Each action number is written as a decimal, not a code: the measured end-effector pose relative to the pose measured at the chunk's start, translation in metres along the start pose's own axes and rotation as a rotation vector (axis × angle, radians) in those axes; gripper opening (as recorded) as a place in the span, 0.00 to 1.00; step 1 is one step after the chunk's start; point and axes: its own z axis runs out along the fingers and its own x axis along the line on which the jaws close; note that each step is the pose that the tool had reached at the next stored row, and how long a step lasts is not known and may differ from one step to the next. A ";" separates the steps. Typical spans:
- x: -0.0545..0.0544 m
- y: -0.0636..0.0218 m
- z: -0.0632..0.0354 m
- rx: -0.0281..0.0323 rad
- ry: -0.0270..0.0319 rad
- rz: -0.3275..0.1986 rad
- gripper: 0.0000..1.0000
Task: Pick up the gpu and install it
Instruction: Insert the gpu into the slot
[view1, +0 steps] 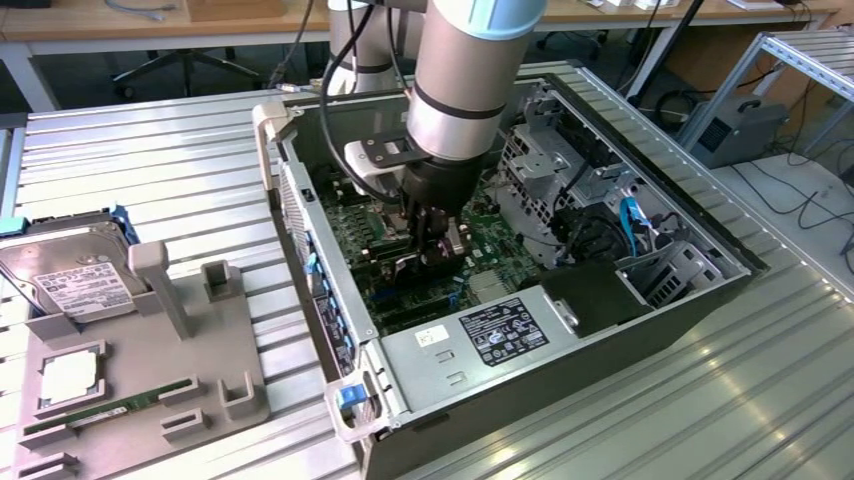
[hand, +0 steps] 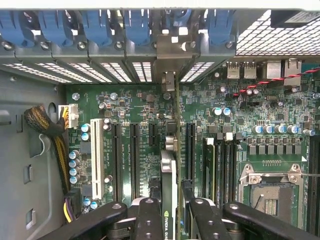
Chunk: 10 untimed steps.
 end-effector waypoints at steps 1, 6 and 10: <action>0.000 0.0001 0.0000 0.0000 -0.0001 0.000 0.26; 0.000 0.0007 0.0002 0.0002 -0.0002 0.000 0.26; 0.000 0.0009 -0.0030 0.0002 -0.0002 0.000 0.26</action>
